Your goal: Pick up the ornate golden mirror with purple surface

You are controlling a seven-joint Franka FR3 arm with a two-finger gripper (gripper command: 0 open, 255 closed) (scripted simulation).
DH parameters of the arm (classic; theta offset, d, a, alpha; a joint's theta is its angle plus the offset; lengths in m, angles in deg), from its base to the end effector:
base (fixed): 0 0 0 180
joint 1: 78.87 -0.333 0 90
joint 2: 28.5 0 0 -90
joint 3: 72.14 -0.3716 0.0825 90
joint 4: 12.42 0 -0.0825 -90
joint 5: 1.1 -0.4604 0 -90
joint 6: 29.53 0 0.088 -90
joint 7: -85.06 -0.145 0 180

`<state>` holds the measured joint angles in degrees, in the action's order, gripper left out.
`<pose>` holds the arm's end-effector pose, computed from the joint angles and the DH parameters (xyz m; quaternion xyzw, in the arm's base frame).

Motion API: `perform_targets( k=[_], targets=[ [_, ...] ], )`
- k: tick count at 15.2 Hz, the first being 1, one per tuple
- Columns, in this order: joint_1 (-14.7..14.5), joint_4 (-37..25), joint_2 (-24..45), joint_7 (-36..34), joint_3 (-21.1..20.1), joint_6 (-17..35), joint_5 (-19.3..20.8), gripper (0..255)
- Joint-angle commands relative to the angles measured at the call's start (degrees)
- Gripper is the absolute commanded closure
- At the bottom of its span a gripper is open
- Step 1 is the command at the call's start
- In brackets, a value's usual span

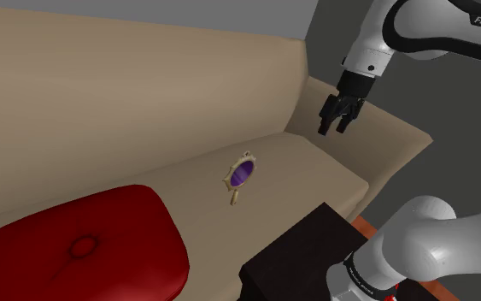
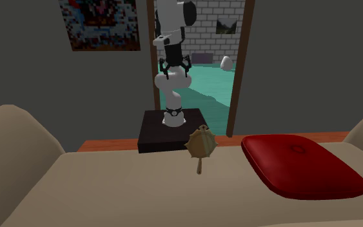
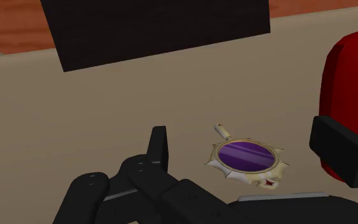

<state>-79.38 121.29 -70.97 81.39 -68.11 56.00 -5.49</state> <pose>0.3451 -0.0151 0.5826 -0.9955 0.0511 0.0510 0.0614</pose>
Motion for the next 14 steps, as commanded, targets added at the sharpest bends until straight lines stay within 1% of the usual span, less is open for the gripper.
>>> perform_targets(
  k=[1,7,14],
  targets=[
    [0.0,0.0,0.0,0.0,0.0,0.0,0.0,0],
    [3.1,3.9,7.7,-15.0,-3.7,11.0,-6.0,0],
    [5.8,5.7,19.3,-30.6,-6.8,24.5,-12.3,0]
  ],
)
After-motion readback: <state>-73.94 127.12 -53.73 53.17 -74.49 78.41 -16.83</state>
